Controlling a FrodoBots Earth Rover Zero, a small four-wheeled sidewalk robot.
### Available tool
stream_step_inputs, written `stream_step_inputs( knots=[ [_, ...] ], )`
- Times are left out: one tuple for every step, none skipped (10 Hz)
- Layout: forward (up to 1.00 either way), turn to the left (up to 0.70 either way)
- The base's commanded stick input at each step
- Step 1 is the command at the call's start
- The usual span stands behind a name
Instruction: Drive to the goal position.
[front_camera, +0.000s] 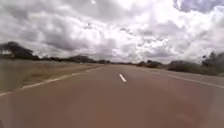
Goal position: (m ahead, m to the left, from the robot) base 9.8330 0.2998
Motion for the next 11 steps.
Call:
stream_step_inputs(
  knots=[
    [1.0, -0.33],
    [1.0, -0.3],
    [1.0, -0.27],
    [1.0, 0.0],
    [1.0, 0.0],
    [1.0, 0.0],
    [1.0, 0.0],
    [1.0, 0.0],
    [1.0, 0.0],
    [1.0, 0.0],
    [1.0, 0.0]
  ],
)
